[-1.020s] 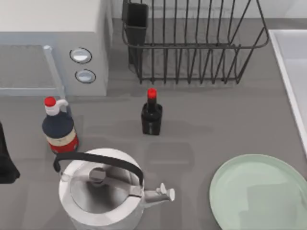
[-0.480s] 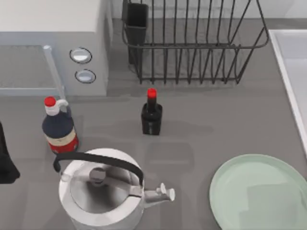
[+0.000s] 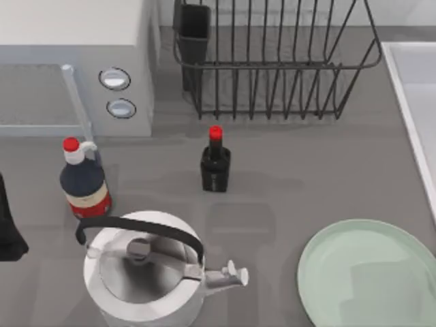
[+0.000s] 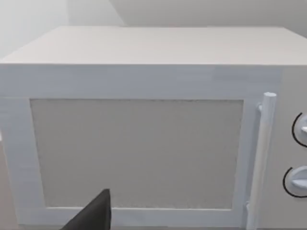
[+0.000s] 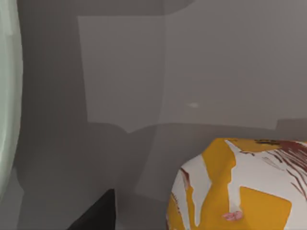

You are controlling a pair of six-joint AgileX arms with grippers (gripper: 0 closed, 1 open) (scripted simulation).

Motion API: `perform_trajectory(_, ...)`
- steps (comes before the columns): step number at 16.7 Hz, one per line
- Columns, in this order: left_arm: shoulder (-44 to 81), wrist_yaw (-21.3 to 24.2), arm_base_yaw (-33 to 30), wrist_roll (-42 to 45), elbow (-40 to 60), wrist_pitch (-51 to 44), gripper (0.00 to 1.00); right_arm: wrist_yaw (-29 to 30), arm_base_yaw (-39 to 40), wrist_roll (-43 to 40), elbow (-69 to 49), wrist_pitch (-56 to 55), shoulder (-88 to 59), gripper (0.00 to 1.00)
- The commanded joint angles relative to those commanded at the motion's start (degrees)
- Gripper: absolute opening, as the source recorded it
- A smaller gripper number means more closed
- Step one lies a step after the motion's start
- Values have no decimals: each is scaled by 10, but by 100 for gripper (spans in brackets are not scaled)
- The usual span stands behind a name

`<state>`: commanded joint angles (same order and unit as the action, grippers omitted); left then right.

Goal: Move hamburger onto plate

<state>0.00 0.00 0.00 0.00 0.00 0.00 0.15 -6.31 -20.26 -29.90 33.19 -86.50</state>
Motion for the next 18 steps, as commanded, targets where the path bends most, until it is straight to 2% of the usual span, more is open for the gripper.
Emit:
perform_trajectory(1,0,0,0,0,0,0,100,0,0,0,0,0,0,0)
perform_trajectory(2,0,0,0,0,0,0,100,-7,-2,-3,-27,57,44,0)
perform_trajectory(6,0,0,0,0,0,0,100,-7,-3,-6,-59,100,56,0)
perform_trajectory(13,0,0,0,0,0,0,100,-7,-5,-8,-179,306,128,0)
perform_trajectory(18,0,0,0,0,0,0,100,-7,-5,-7,-199,330,144,0)
